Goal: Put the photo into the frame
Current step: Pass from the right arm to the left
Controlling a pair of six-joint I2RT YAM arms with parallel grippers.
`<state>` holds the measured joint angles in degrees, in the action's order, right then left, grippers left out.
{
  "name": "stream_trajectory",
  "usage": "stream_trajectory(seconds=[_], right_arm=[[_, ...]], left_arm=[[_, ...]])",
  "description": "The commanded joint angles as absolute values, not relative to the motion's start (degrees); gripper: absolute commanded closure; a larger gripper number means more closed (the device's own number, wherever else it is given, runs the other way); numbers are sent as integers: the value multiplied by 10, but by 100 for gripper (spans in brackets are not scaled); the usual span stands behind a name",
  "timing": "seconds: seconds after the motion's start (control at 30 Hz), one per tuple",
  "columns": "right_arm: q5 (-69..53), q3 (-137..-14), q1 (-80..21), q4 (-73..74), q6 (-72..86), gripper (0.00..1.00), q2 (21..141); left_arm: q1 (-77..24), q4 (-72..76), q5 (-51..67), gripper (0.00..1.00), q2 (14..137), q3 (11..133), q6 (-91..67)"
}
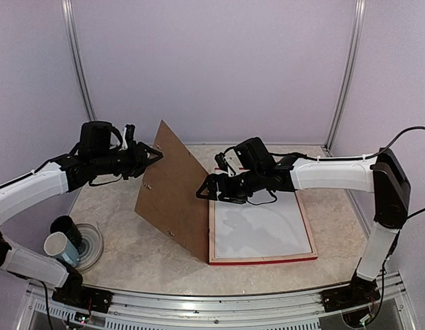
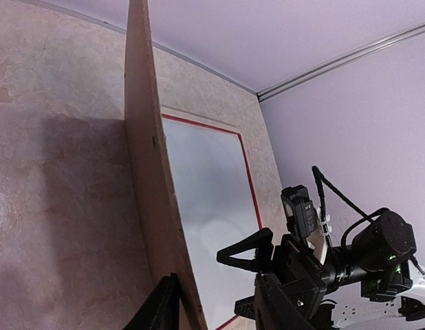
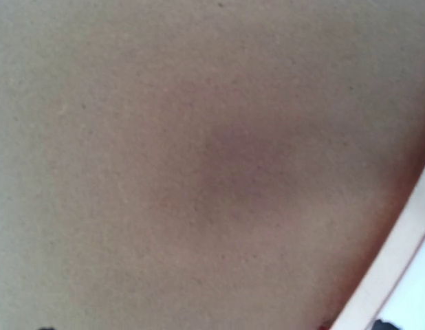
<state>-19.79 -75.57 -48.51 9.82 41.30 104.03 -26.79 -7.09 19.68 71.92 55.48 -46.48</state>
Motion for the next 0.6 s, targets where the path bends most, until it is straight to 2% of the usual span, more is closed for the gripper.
stream_trajectory(seconds=[0.0,0.07,0.13,0.2,0.27,0.4,0.57], right_arm=[[-183,-739,-480,108,402,1,1010],[-183,-738,-480,110,401,1,1008],[-180,-736,-480,113,400,1,1006],[-176,-736,-480,118,399,1,1003],[-169,-736,-480,126,397,1,998],[-147,-738,-480,146,391,1,989],[-127,-735,-476,167,390,1,978]], left_arm=[[-265,-64,219,69,703,557,-464],[-263,-67,218,71,700,554,-464],[-262,-72,217,80,699,553,-463],[-261,-80,214,80,700,555,-462],[-260,-89,209,89,698,557,-462],[-258,-119,192,96,697,565,-458],[-250,-139,160,100,686,559,-462]])
